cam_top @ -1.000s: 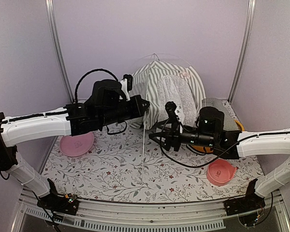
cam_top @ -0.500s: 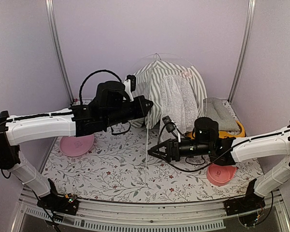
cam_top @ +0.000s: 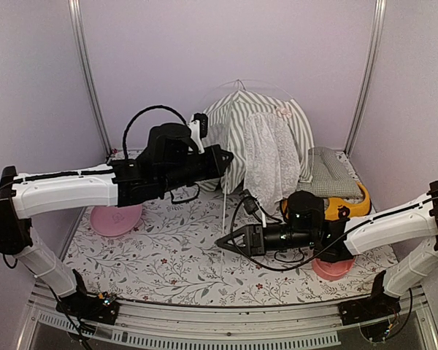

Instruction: Set up the pet tent

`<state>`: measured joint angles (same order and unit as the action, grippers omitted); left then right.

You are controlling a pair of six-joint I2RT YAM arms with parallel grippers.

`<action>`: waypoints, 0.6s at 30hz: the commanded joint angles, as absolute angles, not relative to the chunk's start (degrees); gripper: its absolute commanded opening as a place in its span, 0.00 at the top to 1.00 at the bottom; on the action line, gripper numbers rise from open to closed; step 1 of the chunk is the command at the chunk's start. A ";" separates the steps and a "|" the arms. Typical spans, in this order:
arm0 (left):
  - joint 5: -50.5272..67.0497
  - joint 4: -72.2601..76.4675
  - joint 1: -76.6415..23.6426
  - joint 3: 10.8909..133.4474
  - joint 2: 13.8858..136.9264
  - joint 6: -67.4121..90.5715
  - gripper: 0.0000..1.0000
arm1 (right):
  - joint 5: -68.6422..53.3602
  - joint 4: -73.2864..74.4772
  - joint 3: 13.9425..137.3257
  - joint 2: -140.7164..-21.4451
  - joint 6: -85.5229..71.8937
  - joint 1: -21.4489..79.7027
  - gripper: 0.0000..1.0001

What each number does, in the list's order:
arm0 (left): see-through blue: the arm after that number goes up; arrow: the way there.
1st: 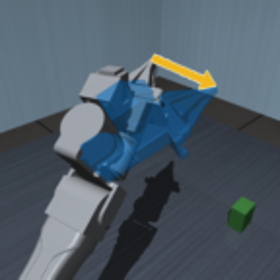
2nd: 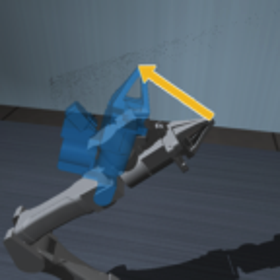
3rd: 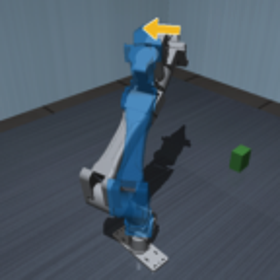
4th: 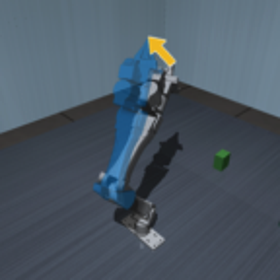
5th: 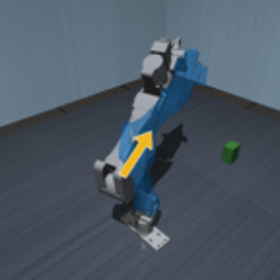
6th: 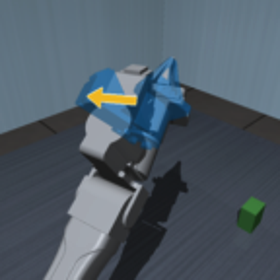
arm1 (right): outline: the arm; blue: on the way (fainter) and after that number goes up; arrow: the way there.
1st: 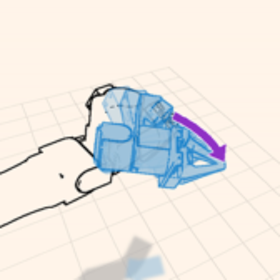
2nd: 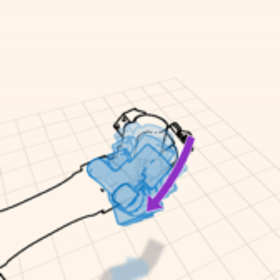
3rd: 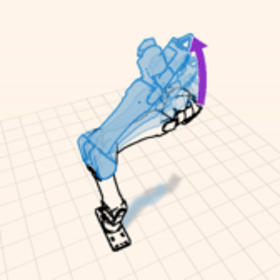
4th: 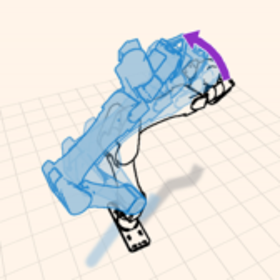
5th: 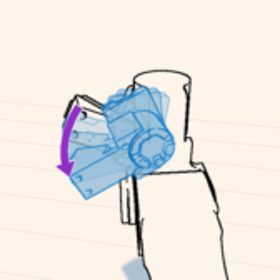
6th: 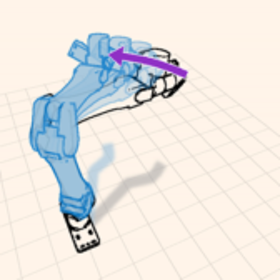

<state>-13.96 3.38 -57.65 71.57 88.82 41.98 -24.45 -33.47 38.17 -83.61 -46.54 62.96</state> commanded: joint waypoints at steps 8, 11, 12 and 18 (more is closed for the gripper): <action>-12.83 5.74 -58.16 73.60 90.13 39.38 1.00 | -20.78 -33.30 36.94 -84.29 -48.53 64.65 0.78; -12.84 5.71 -58.18 73.89 90.26 39.33 1.00 | -20.73 -31.96 37.21 -83.88 -47.88 65.12 0.80; -12.83 5.71 -58.11 74.03 90.31 39.37 1.00 | -20.62 -31.38 37.39 -83.85 -47.70 65.24 0.80; -12.48 5.63 -58.14 74.44 90.79 39.56 1.00 | -19.70 -29.09 37.92 -83.63 -46.69 65.93 0.79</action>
<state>-13.41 3.84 -57.65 72.51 89.82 41.34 -21.10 -30.81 37.63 -84.90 -47.79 65.30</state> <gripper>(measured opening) 0.026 0.209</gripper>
